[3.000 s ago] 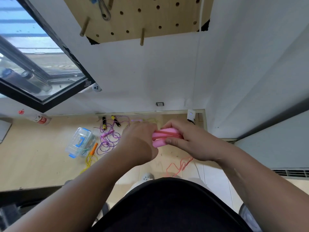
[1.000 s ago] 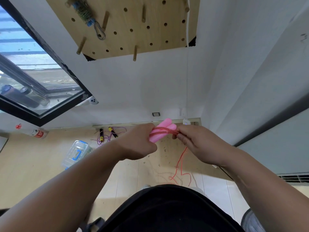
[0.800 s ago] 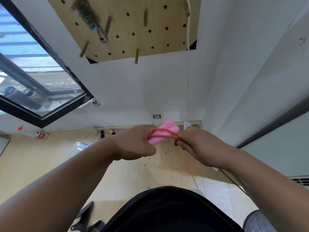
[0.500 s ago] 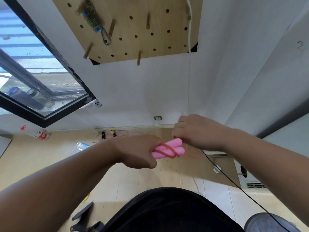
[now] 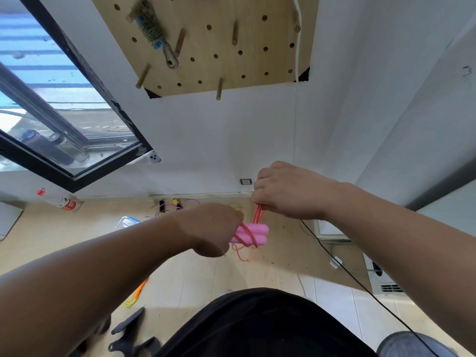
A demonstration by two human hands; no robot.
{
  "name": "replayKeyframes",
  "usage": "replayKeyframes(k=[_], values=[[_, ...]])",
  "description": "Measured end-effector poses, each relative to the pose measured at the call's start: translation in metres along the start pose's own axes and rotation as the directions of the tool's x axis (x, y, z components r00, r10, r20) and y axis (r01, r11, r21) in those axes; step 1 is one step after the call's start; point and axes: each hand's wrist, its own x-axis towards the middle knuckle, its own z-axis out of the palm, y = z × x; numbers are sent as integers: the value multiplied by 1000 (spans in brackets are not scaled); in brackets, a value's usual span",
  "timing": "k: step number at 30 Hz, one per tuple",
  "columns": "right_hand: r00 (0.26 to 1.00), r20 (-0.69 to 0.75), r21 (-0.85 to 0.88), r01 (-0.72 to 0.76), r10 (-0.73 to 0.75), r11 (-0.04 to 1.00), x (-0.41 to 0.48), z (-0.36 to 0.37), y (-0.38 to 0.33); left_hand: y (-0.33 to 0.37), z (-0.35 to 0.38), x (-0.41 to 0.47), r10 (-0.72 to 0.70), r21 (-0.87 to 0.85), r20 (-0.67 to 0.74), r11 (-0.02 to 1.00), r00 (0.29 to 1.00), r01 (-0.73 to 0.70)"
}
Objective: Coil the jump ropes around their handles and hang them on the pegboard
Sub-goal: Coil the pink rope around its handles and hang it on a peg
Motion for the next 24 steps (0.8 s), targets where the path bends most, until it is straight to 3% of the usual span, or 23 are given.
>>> replayKeyframes(k=[3, 6, 9, 11, 14, 17, 21, 24], values=[[998, -24, 6, -51, 51, 999, 2, 2, -5, -9, 1, 8, -94, 44, -33, 995, 995, 95], [976, -149, 4, -162, 160, 987, 1, 7, -8, -15, -7, 18, -204, 15, -153, 978, 967, 209], [903, -238, 117, -339, 357, 934, -4, 1, -8, -13, -19, 23, -342, -87, -328, 939, 880, 332], [826, -230, 316, -436, 514, 842, -8, -7, -13, -11, -25, 23, -398, -161, -441, 917, 804, 366], [690, -220, 641, -431, 689, 636, -13, -14, -21, -14, -36, 17, -428, -259, -575, 904, 698, 341], [645, -103, 783, -417, 758, 461, -13, -15, -26, -15, -48, 6, -401, -297, -681, 916, 613, 270], [635, -126, 795, -394, 762, 461, -14, -20, -23, -4, -55, -4, -347, -298, -740, 937, 576, 182], [702, -113, 823, -330, 703, 462, -19, -25, -19, 0, -56, -5, -328, -308, -744, 941, 581, 137]])
